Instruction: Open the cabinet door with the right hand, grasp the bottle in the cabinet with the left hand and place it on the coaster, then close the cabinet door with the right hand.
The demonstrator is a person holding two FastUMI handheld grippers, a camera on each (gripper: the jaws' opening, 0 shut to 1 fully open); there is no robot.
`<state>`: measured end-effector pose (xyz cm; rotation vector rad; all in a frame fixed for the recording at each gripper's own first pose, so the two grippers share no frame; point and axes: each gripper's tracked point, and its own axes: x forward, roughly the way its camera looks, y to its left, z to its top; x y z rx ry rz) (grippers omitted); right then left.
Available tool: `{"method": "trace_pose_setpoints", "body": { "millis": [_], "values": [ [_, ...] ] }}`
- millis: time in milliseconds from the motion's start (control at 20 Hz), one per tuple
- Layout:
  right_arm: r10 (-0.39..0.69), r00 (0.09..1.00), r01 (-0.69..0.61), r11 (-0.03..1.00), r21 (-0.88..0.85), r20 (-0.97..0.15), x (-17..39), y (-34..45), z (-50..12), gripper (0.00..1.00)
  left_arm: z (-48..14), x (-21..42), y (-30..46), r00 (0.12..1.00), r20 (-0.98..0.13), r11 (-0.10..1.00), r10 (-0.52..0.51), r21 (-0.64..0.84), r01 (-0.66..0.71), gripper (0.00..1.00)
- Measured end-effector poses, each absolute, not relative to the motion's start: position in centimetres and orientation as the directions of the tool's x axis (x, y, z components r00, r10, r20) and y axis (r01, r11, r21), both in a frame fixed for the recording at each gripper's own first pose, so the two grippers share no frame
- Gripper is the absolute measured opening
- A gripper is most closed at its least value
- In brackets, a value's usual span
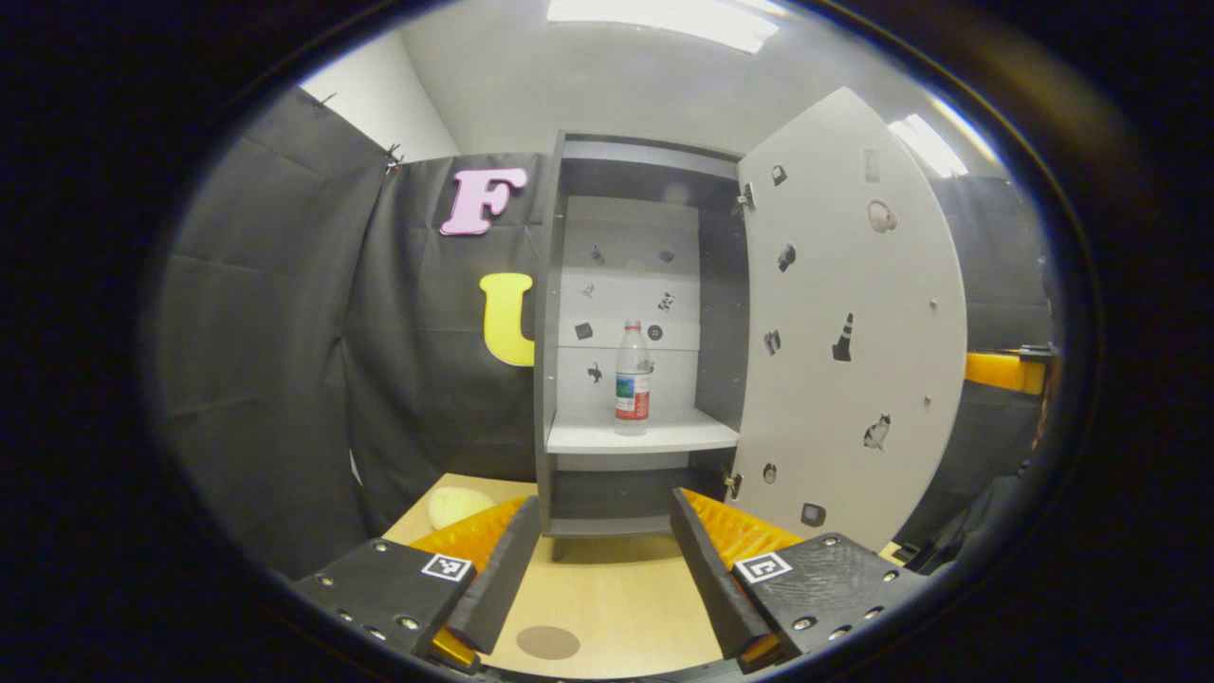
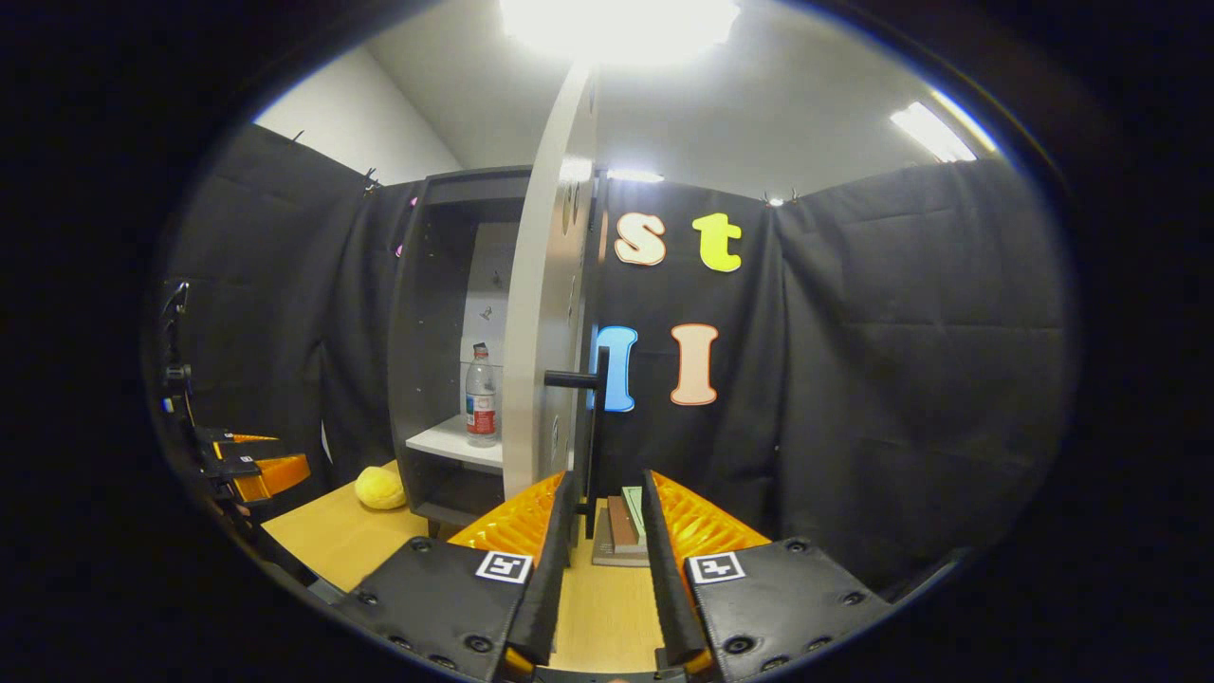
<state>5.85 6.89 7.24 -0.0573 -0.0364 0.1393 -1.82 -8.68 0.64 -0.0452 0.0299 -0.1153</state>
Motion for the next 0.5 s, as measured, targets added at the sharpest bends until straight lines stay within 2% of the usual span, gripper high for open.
{"method": "trace_pose_setpoints", "body": {
  "millis": [150, 200, 250, 300, 400, 450, 500],
  "values": [
    [0.121, 0.992, -0.121, 0.993, 0.001, 0.023, 3.7, 7.9, 6.5, 0.86, 0.5, -0.6, -8.1, 0.986, -0.023, 0.986, -0.163, -0.041, 0.162, 0.83],
    [0.120, 0.993, -0.120, 0.993, 0.016, 0.024, 2.7, 8.7, 5.8, 0.88, 0.5, -0.2, -7.9, 0.984, -0.021, 0.983, -0.179, -0.039, 0.178, 0.83],
    [0.105, 0.994, -0.105, 0.994, 0.018, 0.019, 1.6, 9.2, 5.1, 0.84, 0.3, 0.2, -7.6, 0.981, -0.021, 0.980, -0.195, -0.036, 0.194, 0.83],
    [0.086, 0.996, -0.086, 0.996, 0.010, 0.011, 0.9, 9.8, 4.2, 0.84, 0.2, 0.7, -7.4, 0.979, -0.022, 0.978, -0.205, -0.032, 0.204, 0.83],
    [0.063, 0.998, -0.063, 0.998, 0.008, -0.017, 0.3, 11.3, 2.7, 0.98, -0.1, 1.4, -6.9, 0.974, -0.028, 0.974, -0.226, -0.030, 0.225, 0.83],
    [0.071, 0.997, -0.070, 0.997, 0.031, -0.023, 0.2, 12.5, 2.4, 0.91, -0.4, 2.1, -6.7, 0.971, -0.033, 0.971, -0.238, -0.033, 0.237, 0.83],
    [0.081, 0.996, -0.080, 0.995, 0.054, -0.025, 0.3, 13.9, 2.3, 0.91, -0.5, 2.8, -6.5, 0.968, -0.037, 0.968, -0.249, -0.038, 0.248, 0.83]
  ]
}}
